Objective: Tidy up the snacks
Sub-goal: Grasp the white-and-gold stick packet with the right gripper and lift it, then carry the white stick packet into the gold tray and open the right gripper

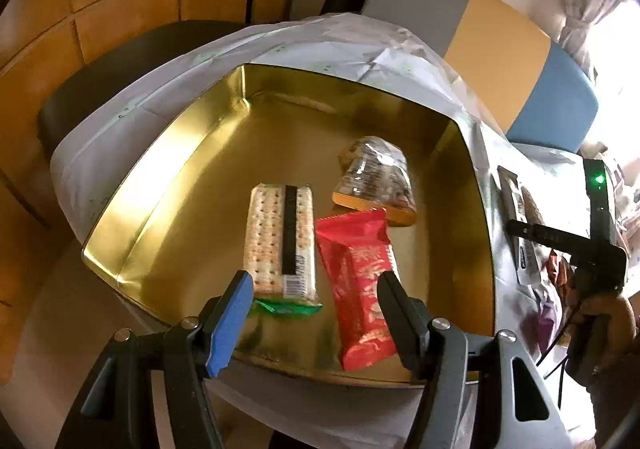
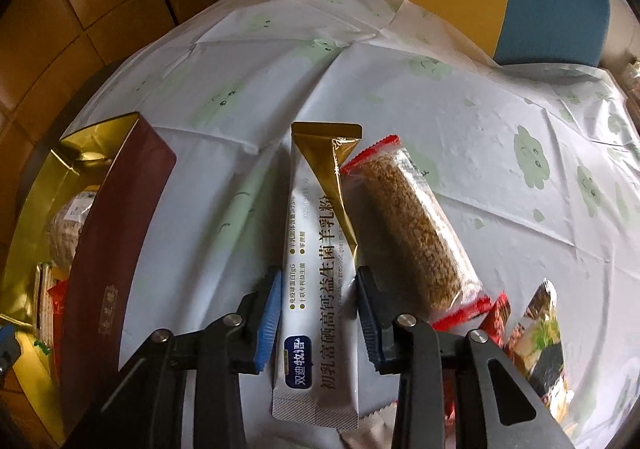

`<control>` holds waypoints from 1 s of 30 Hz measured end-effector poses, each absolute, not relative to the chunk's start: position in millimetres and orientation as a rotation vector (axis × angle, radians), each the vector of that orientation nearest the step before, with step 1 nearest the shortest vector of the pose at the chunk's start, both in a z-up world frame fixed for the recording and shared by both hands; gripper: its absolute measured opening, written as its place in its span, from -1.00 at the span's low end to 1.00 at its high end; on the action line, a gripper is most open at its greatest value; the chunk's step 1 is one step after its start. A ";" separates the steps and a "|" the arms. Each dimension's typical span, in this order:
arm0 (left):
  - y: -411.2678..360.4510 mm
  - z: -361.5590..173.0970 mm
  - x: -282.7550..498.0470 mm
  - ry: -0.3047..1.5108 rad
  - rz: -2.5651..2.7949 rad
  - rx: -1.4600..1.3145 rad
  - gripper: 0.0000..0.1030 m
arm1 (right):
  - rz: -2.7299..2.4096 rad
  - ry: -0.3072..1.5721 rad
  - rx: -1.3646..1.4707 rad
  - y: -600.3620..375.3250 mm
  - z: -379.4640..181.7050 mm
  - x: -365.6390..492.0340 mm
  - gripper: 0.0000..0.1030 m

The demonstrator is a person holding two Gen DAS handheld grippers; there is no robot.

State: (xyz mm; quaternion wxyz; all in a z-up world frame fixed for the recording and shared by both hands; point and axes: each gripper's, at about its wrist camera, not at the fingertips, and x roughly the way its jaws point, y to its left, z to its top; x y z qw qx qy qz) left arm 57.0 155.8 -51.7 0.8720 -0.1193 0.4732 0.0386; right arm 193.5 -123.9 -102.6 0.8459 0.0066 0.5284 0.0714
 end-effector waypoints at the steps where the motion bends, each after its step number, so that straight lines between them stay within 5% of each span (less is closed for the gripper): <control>1: 153.6 -50.3 55.0 0.983 0.079 -0.240 0.27 | 0.151 1.115 0.019 -124.1 -102.0 190.7 -0.31; 16: 143.7 -39.2 37.8 0.952 0.070 -0.192 0.27 | 0.261 1.134 0.427 -149.8 -103.4 151.7 -0.58; 30: 150.3 -40.7 28.6 0.948 0.082 -0.200 0.27 | 0.432 1.030 0.507 -114.7 -51.1 115.9 -0.59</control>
